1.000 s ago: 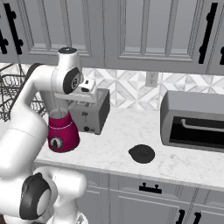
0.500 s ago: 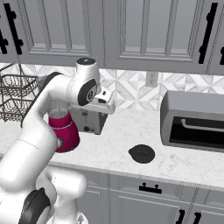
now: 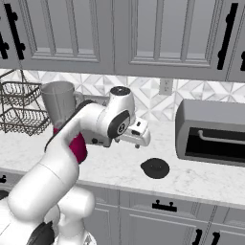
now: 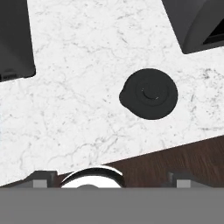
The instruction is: Close the lid blender by securely placing the lid on top.
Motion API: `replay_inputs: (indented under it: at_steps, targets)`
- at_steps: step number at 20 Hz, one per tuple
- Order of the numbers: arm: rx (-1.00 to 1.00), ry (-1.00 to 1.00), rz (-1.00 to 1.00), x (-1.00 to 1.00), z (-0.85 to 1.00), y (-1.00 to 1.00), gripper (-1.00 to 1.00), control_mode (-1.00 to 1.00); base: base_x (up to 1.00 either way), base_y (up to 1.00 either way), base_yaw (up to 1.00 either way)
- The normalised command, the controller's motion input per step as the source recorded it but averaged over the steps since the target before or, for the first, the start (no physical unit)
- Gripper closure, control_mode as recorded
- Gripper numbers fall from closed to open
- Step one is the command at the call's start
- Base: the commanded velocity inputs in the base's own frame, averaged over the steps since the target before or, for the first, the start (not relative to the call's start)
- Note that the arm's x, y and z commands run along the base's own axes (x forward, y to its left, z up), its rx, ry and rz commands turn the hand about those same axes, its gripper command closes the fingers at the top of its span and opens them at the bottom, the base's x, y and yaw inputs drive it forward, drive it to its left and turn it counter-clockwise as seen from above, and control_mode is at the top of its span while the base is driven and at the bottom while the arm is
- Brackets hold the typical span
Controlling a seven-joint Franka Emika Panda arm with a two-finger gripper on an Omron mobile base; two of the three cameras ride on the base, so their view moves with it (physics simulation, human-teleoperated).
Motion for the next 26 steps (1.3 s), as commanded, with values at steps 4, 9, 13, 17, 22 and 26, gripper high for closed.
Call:
replay_inputs:
  at_steps: [4,9,13,17,22,26]
  targets:
    - [-0.01,0.0,0.0,0.0,-0.48,-0.63,-1.0,-1.0,0.0,0.0,0.0]
    - [-0.02,0.0,0.0,0.02,-0.37,-0.52,-1.0,-1.0,0.0,0.0,0.0]
    - [0.0,0.0,0.0,0.12,-0.3,-0.45,-1.0,-1.0,0.0,0.0,0.0]
    - [0.0,0.0,0.0,0.26,-0.21,-0.24,-1.0,-1.0,0.0,0.0,0.0]
    - [0.0,0.0,0.0,0.25,-0.2,-0.1,-1.0,-1.0,0.0,0.0,0.0]
    - [0.0,0.0,0.0,0.18,-0.24,-0.06,-1.0,-1.0,0.0,0.0,0.0]
